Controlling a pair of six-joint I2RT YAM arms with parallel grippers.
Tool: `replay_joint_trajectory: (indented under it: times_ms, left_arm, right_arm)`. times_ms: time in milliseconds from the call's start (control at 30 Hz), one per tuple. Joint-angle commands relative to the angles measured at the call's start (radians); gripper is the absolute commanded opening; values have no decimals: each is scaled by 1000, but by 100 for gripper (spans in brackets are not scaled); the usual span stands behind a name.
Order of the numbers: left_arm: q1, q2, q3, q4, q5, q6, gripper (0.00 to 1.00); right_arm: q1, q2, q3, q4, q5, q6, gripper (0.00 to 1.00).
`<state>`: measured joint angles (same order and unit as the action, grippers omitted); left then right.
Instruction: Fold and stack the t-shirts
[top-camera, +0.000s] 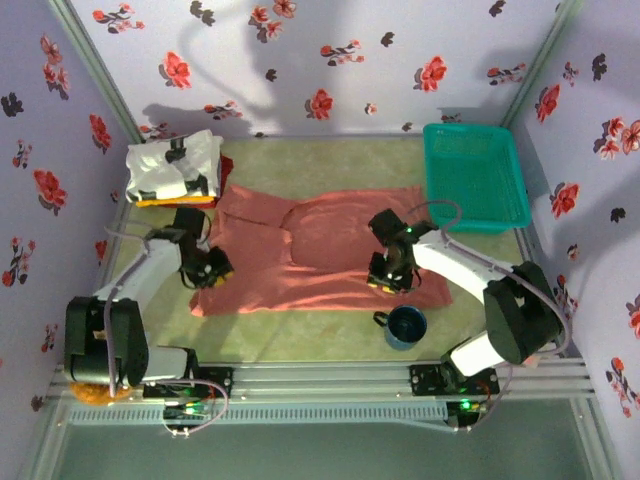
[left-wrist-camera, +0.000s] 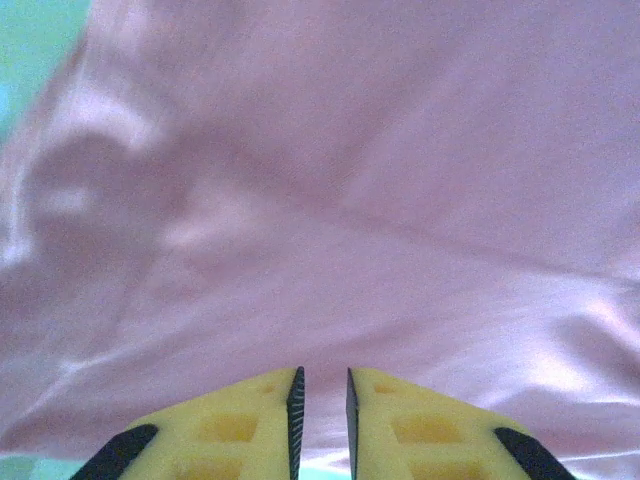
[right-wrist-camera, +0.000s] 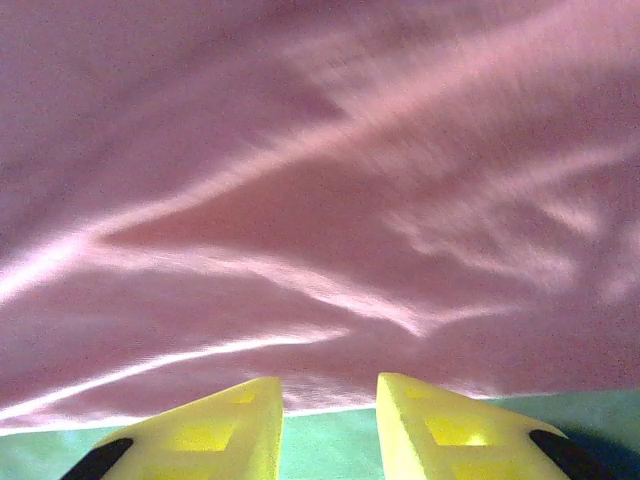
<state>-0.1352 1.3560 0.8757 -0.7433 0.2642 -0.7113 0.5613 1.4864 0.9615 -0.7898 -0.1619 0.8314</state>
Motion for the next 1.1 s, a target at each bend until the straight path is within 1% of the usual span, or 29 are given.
replay_joint_trajectory:
  times_ms: [0,100,167,267,367,433,533,700,833,1000,1067]
  left_arm:
    - [13,92,179,-56,-42,64,25]
    - [20,227,339,-56,-74,132,28]
    - [18,322,449,-68,-139,196,29]
    - [14,448,569,-74,-239,280,29]
    - [14,558,667,-91,-315,332,32]
    - [16,612,716,-100,-356,333,34]
    - [22,662,742,-65,-364,312,36]
    - [22,744,787,-25,-344,280,35]
    - [23,792,832,-27,-347,281,35]
    - [23,830,874,-34,-322,274,34]
    - [22,841,887,-37,-317,273,31]
  right_arm:
    - [-28,-7,82,-66,29,-52,36]
    - [-65,24,129,-67,27,-90,39]
    - [-89,50,166,-69,17,-119,41]
    - [-122,89,225,-86,10,-159,42]
    - [-155,127,274,-105,-1,-186,43]
    - [-172,146,296,-115,-9,-200,43]
    - [-188,168,314,-123,-20,-210,43]
    - [-203,192,322,-129,-39,-215,43]
    - [-216,194,322,-134,-45,-221,43]
    - [-228,192,321,-138,-51,-226,44]
    - [-230,188,318,-138,-51,-227,44]
